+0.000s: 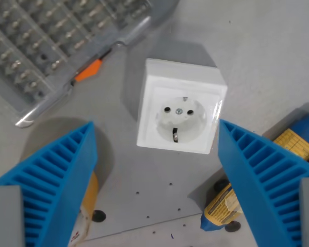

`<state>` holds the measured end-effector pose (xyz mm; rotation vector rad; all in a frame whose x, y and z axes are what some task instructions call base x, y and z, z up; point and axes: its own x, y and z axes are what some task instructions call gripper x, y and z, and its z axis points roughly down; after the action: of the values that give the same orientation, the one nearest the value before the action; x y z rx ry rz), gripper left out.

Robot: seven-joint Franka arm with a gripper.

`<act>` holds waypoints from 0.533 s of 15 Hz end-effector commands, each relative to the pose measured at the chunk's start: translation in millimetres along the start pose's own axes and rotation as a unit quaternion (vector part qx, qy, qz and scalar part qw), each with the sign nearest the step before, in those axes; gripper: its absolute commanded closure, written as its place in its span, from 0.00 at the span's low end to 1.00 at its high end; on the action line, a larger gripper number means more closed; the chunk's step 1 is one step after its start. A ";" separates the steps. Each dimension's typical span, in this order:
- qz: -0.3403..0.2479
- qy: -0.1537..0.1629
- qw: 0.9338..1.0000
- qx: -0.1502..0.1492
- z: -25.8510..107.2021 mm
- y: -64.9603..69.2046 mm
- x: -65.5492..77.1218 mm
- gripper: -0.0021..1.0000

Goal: Move above the white socket

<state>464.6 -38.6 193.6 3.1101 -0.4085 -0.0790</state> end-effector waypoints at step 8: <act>0.090 0.043 0.995 0.023 23.0 17.4 -10.7 0.00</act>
<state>452.7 -49.7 176.2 3.0906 -0.5374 -0.0734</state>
